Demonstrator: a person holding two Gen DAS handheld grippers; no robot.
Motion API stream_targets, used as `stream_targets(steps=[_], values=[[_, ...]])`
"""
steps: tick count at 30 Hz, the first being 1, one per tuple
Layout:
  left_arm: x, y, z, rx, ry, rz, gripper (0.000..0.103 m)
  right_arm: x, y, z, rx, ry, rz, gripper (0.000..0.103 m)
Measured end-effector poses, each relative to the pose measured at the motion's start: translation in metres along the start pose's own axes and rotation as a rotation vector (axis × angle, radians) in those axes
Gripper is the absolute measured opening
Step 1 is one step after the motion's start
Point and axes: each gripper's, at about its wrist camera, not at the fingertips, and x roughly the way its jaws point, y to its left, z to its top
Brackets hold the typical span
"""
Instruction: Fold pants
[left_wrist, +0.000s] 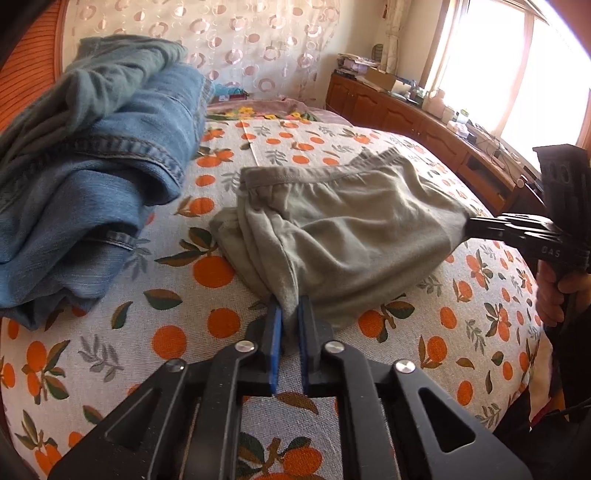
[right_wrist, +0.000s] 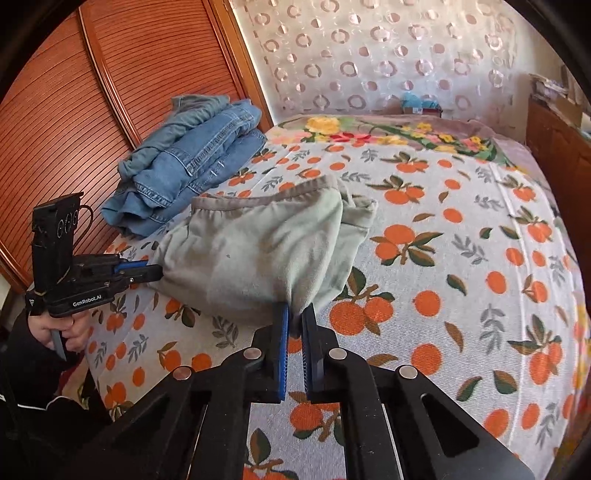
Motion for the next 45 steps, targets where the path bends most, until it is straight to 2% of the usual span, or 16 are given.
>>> stream_targets(steps=[4,15,23,26,28,29,30,31,35,37,43,45], values=[[-0.013,-0.001,-0.002,0.0,-0.024,0.006,0.007,-0.017,0.012,-0.005,-0.028,-0.012,-0.048,0.002],[-0.028,-0.009,-0.022,0.029,-0.005,0.009,0.007,-0.035,0.034,-0.028,-0.06,0.007,-0.071,0.002],[-0.044,-0.016,-0.014,0.05,-0.032,0.032,0.009,-0.051,0.035,-0.02,-0.075,-0.027,-0.099,0.002],[-0.048,-0.015,-0.005,0.038,-0.053,0.062,0.014,-0.06,0.032,-0.011,-0.081,-0.061,-0.137,0.008],[-0.046,-0.013,0.001,0.029,-0.062,0.068,0.024,-0.059,0.031,-0.006,-0.089,-0.072,-0.146,0.012],[-0.044,-0.011,0.005,0.022,-0.064,0.076,0.027,-0.057,0.032,-0.004,-0.09,-0.075,-0.157,0.018],[-0.043,-0.01,0.007,0.016,-0.067,0.077,0.035,-0.054,0.032,-0.001,-0.093,-0.073,-0.169,0.027],[-0.041,-0.007,0.011,0.006,-0.071,0.076,0.045,-0.05,0.032,0.002,-0.095,-0.071,-0.175,0.031],[-0.027,-0.003,0.019,-0.011,-0.057,0.079,0.066,-0.024,0.032,0.009,-0.101,-0.05,-0.148,0.051],[-0.018,-0.001,0.02,-0.019,-0.042,0.073,0.067,-0.01,0.029,0.011,-0.104,-0.029,-0.147,0.056],[0.009,0.012,0.022,-0.072,0.023,0.081,0.067,0.026,0.014,0.023,-0.082,0.046,-0.124,0.058],[0.014,0.015,0.023,-0.084,0.036,0.078,0.067,0.032,0.009,0.028,-0.067,0.058,-0.114,0.064]])
